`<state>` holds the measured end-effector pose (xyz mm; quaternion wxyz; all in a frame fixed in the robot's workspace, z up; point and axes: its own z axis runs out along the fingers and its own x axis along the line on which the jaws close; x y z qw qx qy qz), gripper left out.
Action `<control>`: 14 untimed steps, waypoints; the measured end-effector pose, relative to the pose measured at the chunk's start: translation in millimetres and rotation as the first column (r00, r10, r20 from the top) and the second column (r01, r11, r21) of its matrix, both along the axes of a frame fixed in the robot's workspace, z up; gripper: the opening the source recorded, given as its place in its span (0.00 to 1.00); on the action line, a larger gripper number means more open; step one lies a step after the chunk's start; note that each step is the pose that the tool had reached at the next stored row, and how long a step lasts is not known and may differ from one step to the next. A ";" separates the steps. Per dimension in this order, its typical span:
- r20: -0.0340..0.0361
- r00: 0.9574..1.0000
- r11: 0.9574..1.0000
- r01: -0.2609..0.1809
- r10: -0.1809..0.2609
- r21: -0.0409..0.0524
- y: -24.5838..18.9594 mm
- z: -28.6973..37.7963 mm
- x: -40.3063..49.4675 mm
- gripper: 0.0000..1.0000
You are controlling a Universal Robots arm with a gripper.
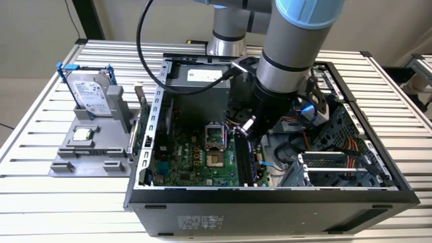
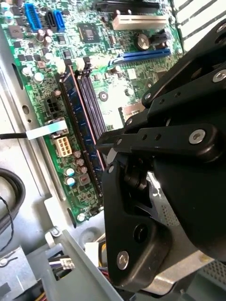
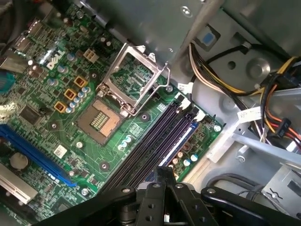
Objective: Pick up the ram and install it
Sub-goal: 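Press down the ram until it locks into place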
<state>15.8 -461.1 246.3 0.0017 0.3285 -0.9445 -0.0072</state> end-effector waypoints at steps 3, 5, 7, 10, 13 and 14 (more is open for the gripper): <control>0.000 0.999 0.999 -0.032 0.032 0.000 0.0 0.0 0.2 0.00; 0.000 0.999 0.999 -0.054 0.054 0.000 0.1 0.0 0.5 0.00; 0.000 0.997 0.997 -0.076 0.076 0.000 0.0 0.0 0.6 0.00; 0.000 0.994 0.994 -0.112 0.112 0.000 0.0 0.0 0.7 0.00; 0.000 0.989 0.989 -0.148 0.148 0.001 0.0 -0.1 0.7 0.00; 0.000 0.987 0.987 -0.161 0.161 0.001 0.0 -0.1 0.7 0.00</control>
